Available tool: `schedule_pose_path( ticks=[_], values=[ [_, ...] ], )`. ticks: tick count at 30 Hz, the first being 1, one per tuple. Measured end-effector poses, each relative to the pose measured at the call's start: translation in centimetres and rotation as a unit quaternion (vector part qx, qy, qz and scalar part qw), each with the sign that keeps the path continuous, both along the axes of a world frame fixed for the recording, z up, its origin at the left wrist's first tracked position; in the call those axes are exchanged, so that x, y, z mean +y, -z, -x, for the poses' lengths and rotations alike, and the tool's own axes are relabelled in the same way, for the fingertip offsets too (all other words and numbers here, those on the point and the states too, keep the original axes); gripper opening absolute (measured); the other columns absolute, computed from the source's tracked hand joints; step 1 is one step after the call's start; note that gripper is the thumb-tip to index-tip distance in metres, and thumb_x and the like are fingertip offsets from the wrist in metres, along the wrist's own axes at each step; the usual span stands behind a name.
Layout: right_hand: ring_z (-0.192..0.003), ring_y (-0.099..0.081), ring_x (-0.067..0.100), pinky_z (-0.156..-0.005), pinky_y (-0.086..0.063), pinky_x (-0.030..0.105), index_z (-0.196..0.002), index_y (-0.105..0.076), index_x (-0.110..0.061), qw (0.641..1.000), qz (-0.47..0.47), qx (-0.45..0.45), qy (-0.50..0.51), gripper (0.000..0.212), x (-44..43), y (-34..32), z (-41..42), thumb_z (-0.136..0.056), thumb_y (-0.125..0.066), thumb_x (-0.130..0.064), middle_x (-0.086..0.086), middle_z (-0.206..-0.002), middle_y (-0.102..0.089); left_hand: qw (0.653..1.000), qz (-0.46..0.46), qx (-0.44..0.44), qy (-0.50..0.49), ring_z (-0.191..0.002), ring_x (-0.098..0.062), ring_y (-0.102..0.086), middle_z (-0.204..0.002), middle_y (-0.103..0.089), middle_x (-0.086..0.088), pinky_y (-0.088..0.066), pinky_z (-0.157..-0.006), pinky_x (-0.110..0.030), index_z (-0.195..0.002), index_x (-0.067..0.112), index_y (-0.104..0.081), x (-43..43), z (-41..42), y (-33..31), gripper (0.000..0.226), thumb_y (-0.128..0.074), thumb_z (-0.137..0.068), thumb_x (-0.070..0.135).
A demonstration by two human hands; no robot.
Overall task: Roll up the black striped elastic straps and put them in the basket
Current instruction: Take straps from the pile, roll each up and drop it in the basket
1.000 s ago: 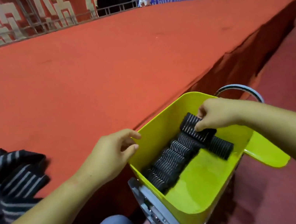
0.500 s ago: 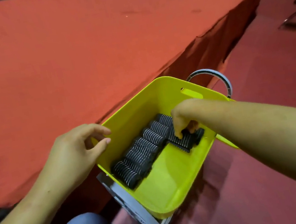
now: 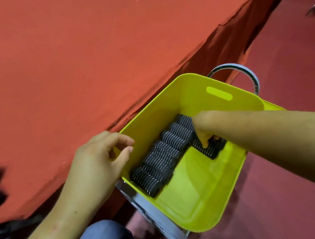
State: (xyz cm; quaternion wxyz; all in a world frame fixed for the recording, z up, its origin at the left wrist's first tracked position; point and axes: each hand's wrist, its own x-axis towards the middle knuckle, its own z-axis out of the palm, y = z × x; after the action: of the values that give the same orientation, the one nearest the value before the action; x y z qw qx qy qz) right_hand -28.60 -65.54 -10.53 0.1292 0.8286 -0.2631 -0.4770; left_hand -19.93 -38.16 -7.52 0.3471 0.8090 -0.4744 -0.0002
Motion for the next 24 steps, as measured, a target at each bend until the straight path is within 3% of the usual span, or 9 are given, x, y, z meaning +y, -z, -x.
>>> schedule_pose_path(
  ticks=[2, 4, 8, 12, 15, 18, 21, 24],
  values=[
    [-0.131, -0.062, 0.026, -0.104, -0.049, 0.034, -0.110, -0.070, -0.011, 0.999, 0.008, -0.031, -0.021, 0.040, -0.3, 0.9, 0.0, -0.096, -0.072, -0.048, 0.006, -0.142, -0.064, 1.000, 0.002, 0.000, -0.001, -0.073, 0.000, -0.053, -0.077, -0.059, 0.018, -0.036, -0.069, -0.007, -0.091, 0.031, -0.074, 0.0, 0.0, 0.2, 0.019, -0.082, -0.084, 0.015],
    [-0.124, -0.066, 0.030, -0.099, -0.056, 0.038, -0.131, -0.068, -0.011, 0.998, 0.013, -0.065, -0.008, 0.060, -0.5, 1.5, 0.3, -0.086, -0.084, -0.048, 0.009, -0.134, -0.068, 1.000, -0.001, 0.008, -0.001, -0.074, -0.002, -0.055, -0.080, -0.061, 0.018, -0.038, -0.070, -0.010, -0.091, 0.032, -0.073, 0.2, 0.2, 0.2, 0.020, -0.082, -0.084, 0.015],
    [-0.107, -0.071, 0.032, -0.080, -0.059, 0.039, -0.124, -0.071, -0.006, 0.984, -0.018, -0.164, 0.068, 0.054, -0.7, 1.0, 1.0, -0.078, -0.094, -0.023, 0.012, -0.116, -0.071, 1.000, -0.003, 0.005, 0.009, -0.076, -0.008, -0.059, -0.084, -0.064, 0.016, -0.044, -0.070, -0.022, -0.091, 0.034, -0.072, 0.1, 0.0, 0.0, 0.022, -0.082, -0.085, 0.015],
    [-0.110, -0.070, 0.030, -0.088, -0.057, 0.037, -0.114, -0.072, -0.007, 0.981, -0.039, -0.186, 0.050, 0.056, -0.1, -0.7, 1.0, -0.085, -0.082, -0.053, 0.008, -0.112, -0.074, 1.000, -0.004, 0.009, 0.011, -0.078, -0.006, -0.058, -0.084, -0.061, 0.021, -0.039, -0.071, -0.012, -0.092, 0.035, -0.071, 0.3, -0.1, 0.0, 0.022, -0.081, -0.086, 0.017],
    [-0.086, -0.073, 0.026, -0.079, -0.058, 0.034, -0.091, -0.075, -0.010, 0.958, -0.105, -0.249, 0.092, 0.051, 0.8, -2.0, 1.0, -0.089, -0.073, -0.061, 0.003, -0.084, -0.076, 0.999, -0.004, 0.023, 0.028, -0.082, -0.006, -0.060, -0.087, -0.062, 0.021, -0.041, -0.073, -0.016, -0.093, 0.041, -0.067, 0.6, 0.0, -0.2, 0.027, -0.080, -0.087, 0.019],
    [-0.083, -0.075, 0.022, -0.075, -0.058, 0.032, -0.083, -0.074, -0.017, 0.916, -0.189, -0.335, 0.112, 0.034, 2.5, -3.7, 1.0, -0.095, -0.072, -0.049, 0.003, -0.082, -0.079, 0.998, 0.003, 0.047, 0.037, -0.083, -0.004, -0.062, -0.092, -0.067, 0.019, -0.040, -0.073, -0.010, -0.097, 0.045, -0.066, 1.4, -0.2, -1.1, 0.028, -0.079, -0.088, 0.022],
    [-0.057, -0.063, 0.002, -0.064, -0.048, 0.025, -0.075, -0.068, -0.019, 0.874, -0.234, -0.417, 0.085, 0.032, 4.8, -6.0, 0.5, -0.099, -0.069, -0.040, -0.007, -0.065, -0.071, 0.998, 0.023, 0.054, 0.026, -0.082, -0.005, -0.063, -0.090, -0.068, 0.017, -0.040, -0.072, -0.009, -0.096, 0.037, -0.071, 2.8, -0.4, -2.4, 0.023, -0.079, -0.089, 0.017],
    [-0.044, -0.052, 0.003, -0.050, -0.041, 0.021, -0.073, -0.066, -0.018, 0.788, -0.318, -0.519, 0.094, 0.031, 7.9, -9.0, -0.6, -0.101, -0.067, -0.032, -0.008, -0.058, -0.064, 0.998, 0.038, 0.052, 0.004, -0.079, -0.005, -0.062, -0.085, -0.068, 0.014, -0.040, -0.069, -0.010, -0.095, 0.032, -0.074, 5.2, -1.0, -4.2, 0.020, -0.079, -0.088, 0.013]
  ],
)
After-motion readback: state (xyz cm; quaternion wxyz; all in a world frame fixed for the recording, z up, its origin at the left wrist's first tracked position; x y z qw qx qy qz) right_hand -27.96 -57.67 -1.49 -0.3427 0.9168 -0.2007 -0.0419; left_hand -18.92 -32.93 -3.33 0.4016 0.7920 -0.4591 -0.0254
